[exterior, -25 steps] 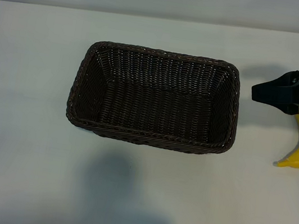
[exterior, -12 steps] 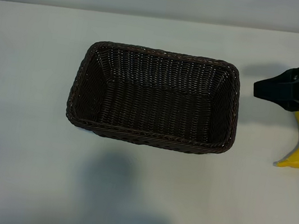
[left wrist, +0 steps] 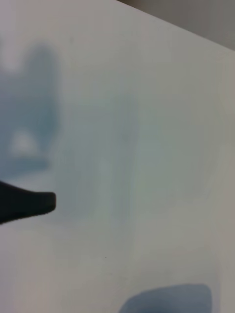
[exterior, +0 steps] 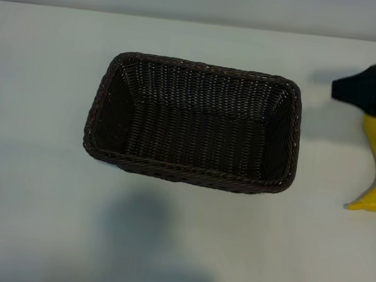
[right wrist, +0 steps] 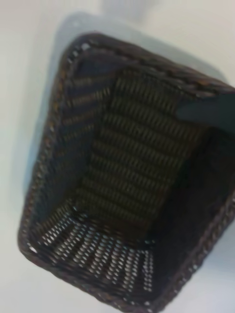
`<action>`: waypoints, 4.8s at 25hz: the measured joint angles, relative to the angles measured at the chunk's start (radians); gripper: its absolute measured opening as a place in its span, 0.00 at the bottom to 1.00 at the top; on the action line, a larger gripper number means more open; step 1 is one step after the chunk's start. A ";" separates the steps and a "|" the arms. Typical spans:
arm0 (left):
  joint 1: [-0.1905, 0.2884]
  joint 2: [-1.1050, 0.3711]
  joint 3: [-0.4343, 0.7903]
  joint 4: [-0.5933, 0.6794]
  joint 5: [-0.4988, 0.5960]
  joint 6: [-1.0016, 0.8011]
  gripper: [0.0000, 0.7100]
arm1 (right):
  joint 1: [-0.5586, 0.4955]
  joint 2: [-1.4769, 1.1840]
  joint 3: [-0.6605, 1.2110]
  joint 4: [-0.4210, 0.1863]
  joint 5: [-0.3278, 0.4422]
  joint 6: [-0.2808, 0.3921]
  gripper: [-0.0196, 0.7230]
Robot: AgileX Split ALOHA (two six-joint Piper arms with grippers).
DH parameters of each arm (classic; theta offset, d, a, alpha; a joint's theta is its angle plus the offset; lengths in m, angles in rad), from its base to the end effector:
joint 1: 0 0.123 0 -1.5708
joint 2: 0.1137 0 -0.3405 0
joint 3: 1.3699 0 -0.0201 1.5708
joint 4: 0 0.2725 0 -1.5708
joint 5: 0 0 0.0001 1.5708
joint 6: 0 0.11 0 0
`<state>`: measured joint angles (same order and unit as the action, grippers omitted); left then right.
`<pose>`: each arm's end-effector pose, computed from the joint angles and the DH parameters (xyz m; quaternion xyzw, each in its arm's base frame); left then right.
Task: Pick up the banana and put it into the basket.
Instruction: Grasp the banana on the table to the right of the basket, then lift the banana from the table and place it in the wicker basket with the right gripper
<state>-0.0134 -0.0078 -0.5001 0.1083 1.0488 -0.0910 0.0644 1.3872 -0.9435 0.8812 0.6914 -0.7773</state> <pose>-0.0255 0.0107 0.2806 -0.0348 0.8461 0.0264 0.5313 0.2982 0.0735 0.3150 -0.1314 0.8985 0.2442 0.3404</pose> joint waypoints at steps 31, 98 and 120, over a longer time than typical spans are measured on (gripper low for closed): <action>0.000 0.000 0.001 0.000 -0.001 -0.001 0.80 | 0.003 0.449 -0.409 -0.873 0.333 0.816 0.79; 0.000 0.000 0.002 0.000 -0.001 0.000 0.80 | 0.299 0.590 -0.782 -0.881 0.529 0.730 0.59; 0.000 0.000 0.002 0.000 -0.001 0.000 0.80 | 0.650 0.621 -0.840 -0.889 0.284 0.010 0.59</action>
<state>-0.0134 -0.0078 -0.4983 0.1083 1.0477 -0.0913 0.7147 2.0086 -1.7831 -0.0083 0.9757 -0.7669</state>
